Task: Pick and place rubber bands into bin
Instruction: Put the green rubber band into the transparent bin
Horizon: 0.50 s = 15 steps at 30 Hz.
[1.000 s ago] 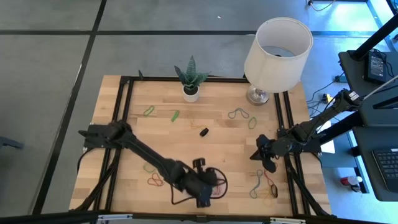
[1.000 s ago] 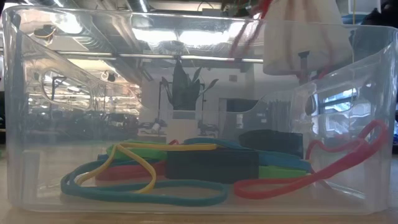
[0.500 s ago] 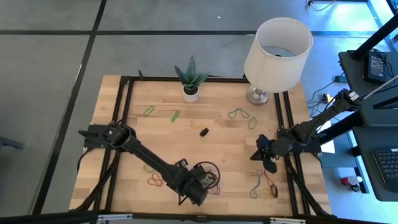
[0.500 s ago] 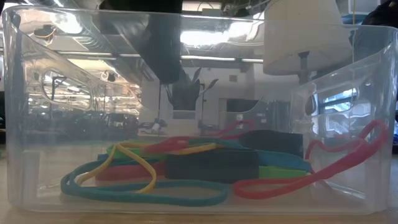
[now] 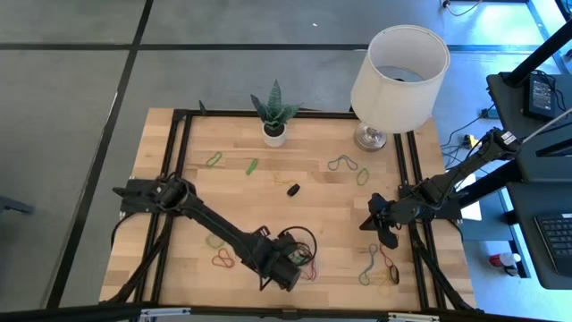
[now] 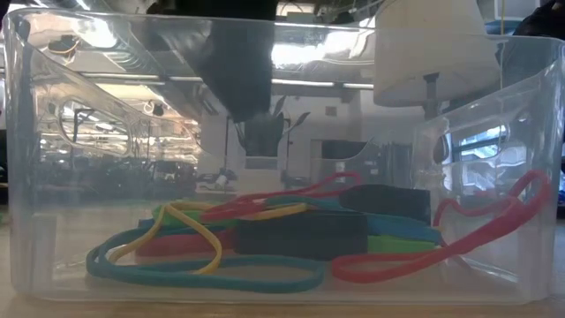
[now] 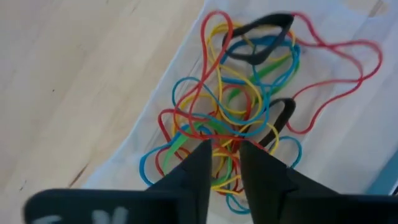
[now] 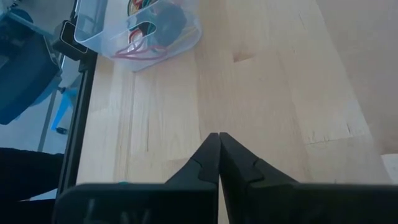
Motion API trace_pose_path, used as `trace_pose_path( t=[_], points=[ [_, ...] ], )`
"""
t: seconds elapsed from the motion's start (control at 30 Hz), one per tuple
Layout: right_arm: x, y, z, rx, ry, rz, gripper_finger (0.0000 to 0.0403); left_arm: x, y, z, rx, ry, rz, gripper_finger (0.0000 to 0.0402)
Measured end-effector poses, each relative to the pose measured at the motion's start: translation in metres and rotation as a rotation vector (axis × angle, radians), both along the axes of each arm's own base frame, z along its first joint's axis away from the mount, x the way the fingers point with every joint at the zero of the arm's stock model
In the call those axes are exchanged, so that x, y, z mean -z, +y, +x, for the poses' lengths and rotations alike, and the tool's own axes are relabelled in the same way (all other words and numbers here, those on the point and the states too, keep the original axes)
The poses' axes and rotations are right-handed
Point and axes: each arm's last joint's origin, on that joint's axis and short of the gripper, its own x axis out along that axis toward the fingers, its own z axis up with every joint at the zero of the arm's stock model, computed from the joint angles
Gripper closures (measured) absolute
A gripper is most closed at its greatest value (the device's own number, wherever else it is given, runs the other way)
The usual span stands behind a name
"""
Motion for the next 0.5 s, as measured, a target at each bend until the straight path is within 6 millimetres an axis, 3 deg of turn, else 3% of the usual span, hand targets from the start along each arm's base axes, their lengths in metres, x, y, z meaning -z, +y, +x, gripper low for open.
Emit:
trace_pose_path(
  t=[0.27, 0.37, 0.5],
  points=[
    [0.0, 0.0, 0.0, 0.003, -0.002, 0.004, 0.0395, -0.036, 0.016, 0.02, 0.036, -0.101, -0.017, 0.0302],
    [-0.001, 0.0, 0.001, 0.008, -0.01, 0.004, 0.0395, -0.051, 0.036, 0.031, 0.046, -0.133, 0.02, 0.0317],
    [-0.003, 0.0, 0.003, 0.053, -0.043, 0.022, 0.0395, -0.055, 0.063, 0.038, 0.176, -0.081, 0.107, 0.0367]
  ],
)
